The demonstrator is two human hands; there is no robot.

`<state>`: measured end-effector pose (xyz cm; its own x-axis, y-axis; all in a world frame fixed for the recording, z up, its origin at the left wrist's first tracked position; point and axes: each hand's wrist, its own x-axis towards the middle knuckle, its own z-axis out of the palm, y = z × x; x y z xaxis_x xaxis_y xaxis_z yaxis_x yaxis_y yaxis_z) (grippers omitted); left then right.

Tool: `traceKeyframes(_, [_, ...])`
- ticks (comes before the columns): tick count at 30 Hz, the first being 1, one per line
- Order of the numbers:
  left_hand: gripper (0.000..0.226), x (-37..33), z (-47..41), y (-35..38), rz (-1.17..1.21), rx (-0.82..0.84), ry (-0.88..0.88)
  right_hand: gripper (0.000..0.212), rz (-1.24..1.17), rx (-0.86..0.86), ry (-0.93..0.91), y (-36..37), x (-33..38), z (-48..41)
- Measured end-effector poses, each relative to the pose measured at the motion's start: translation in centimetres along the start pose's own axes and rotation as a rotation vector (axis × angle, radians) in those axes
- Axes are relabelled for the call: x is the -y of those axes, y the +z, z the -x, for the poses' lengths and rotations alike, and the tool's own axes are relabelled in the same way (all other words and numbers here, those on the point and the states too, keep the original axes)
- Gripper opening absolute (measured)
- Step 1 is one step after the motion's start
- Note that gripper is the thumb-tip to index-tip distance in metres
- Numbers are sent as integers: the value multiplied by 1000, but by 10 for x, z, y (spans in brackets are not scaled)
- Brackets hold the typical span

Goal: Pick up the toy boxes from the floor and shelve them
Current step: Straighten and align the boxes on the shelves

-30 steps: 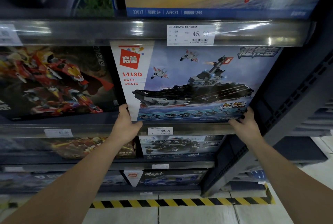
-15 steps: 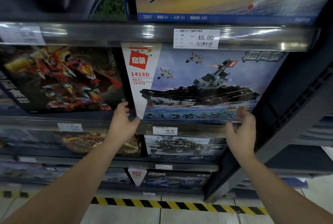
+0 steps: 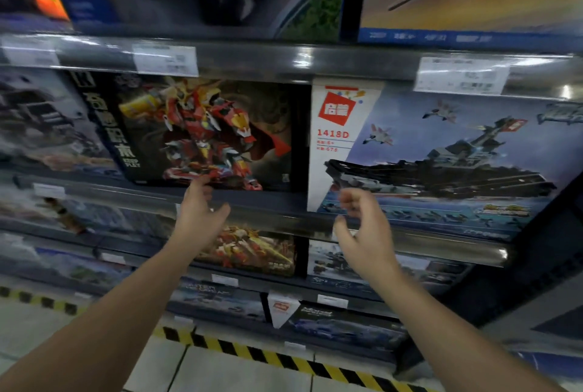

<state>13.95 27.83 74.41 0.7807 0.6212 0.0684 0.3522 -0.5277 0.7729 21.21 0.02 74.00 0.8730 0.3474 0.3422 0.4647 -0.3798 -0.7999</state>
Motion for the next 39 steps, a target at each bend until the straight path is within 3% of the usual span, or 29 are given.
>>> traceKeyframes(5, [68,53,-36,-54,7,53,-20,40,-1,39,88,69,39,-16])
traceKeyframes(10, [73,92,-74,-100,-34,100,-19,63,64,56,205,122,59,-38])
traceKeyframes(19, [78,132,-139,-138,35,70,-98,91,8,-17,524,148,56,-84])
traceKeyframes(24, [94,141,-158,-138,176,116,-148,93,21,-50,601,148,51,-102])
traceKeyframes(33, [80,148,-171,-126,228,72,-167,95,-87,-17,663,156,44,-118])
traceKeyframes(39, [88,149,-172,-123,233,98,-163,92,-72,-37,635,160,48,-105])
